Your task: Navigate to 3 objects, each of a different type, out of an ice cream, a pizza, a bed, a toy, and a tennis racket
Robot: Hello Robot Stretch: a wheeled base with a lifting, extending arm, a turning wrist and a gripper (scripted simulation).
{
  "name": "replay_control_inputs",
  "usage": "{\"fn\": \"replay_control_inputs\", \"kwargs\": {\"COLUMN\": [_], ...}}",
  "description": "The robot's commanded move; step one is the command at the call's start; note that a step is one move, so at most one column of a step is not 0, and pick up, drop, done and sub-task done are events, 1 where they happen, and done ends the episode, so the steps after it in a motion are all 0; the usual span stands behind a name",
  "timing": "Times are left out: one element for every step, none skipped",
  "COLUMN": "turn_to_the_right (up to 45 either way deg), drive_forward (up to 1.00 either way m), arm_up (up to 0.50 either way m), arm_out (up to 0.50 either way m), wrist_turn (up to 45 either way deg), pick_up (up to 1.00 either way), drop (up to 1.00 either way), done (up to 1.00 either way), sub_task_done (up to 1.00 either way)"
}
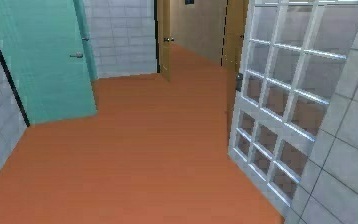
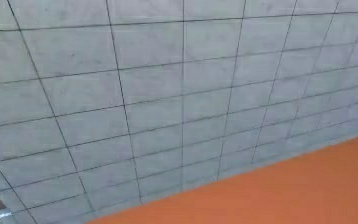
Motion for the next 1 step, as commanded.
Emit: {"fn": "replay_control_inputs", "kwargs": {"turn_to_the_right": [0.0], "drive_forward": [0.85], "arm_up": [0.00], "arm_out": [0.00], "wrist_turn": [0.0], "pick_up": [0.00], "drop": [0.00], "done": [0.00], "sub_task_done": [0.00]}}
